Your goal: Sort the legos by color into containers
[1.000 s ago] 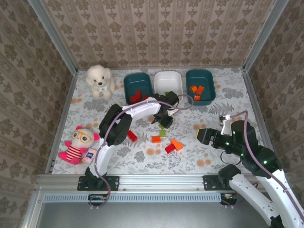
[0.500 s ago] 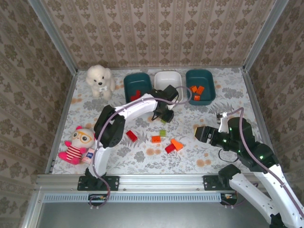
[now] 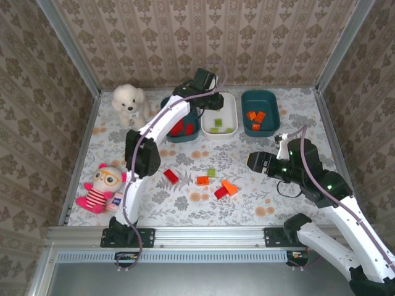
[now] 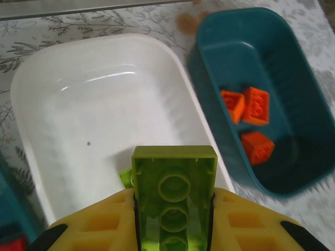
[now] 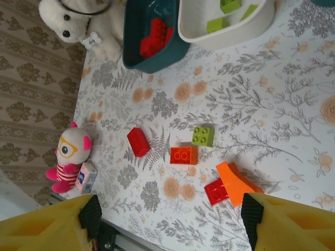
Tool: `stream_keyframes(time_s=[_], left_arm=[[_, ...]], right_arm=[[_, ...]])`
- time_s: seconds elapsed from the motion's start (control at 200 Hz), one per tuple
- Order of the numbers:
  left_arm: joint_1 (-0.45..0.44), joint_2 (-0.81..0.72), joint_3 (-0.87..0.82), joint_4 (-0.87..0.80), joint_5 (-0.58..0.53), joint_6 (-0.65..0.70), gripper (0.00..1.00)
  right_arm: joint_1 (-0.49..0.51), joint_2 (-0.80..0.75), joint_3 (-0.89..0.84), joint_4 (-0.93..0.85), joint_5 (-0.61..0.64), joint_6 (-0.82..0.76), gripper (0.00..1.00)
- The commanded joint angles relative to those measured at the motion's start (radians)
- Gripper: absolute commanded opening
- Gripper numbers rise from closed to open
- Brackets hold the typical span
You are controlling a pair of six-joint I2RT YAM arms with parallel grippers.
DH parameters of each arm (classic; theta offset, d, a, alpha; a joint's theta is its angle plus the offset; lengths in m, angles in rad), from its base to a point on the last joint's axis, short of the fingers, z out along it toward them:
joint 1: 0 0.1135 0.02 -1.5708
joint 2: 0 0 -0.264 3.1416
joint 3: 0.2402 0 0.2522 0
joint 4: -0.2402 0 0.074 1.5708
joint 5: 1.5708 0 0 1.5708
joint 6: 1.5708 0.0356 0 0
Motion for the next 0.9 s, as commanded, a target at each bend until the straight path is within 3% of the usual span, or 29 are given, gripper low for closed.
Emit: stream_keyframes(time_s=[0.0,0.22,0.475,0.895], left_arm=[[0.019,0.1,0.104,-0.005,0.021,-0.074,0.21],[0.042,0.182,0.11,0.067,0.042,-0.157,0.21],[0.04,0.228,0.111,0.033,-0.068,-0.203,0.2],[0.039,0.285,0.146,0.04,-0.151,-0.301,0.2]], right_arm=[[-0.003,-0.005,0.029,0.025,0.029,-0.009,0.74],[-0.003,-0.037,0.001,0.012,0.043,0.015,0.74],[-0.005,-0.053,-0.006,-0.01,0.05,0.016,0.74],[-0.015,-0.052,-0.009,-0.021,0.034,0.009,0.75]])
